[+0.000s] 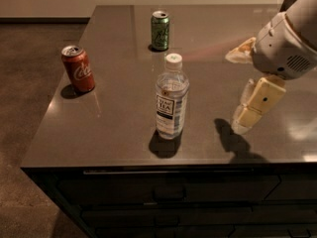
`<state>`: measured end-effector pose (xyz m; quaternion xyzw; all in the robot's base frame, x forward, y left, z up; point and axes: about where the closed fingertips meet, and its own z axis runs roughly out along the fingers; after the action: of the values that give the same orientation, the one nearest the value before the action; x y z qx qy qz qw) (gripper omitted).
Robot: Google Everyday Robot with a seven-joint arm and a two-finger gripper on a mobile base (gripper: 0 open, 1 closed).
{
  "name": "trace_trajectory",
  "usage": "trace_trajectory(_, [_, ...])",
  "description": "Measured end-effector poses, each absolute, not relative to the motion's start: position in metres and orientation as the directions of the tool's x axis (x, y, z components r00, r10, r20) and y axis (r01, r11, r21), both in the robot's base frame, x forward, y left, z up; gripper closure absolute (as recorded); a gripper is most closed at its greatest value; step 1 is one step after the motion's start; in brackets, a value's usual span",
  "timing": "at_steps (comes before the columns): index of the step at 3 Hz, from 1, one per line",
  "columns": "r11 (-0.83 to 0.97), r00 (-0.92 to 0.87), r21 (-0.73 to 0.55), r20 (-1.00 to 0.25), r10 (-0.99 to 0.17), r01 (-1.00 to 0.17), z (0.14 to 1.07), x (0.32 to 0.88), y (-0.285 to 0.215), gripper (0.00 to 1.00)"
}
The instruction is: Pick blue plastic bottle
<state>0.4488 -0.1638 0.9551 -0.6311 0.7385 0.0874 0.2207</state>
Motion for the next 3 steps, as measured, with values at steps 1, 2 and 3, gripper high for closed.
trace_trajectory(1, [0.114,-0.023,-0.128,-0.563,-0.826,-0.985,0.952,0.458,-0.117,0.00])
trace_trajectory(2, [0.072,0.027,-0.126,-0.649,-0.760,-0.989,0.953,0.463,-0.081,0.00])
trace_trajectory(3, [0.056,0.033,-0.103,-0.699,-0.714,-0.993,0.946,0.467,-0.059,0.00])
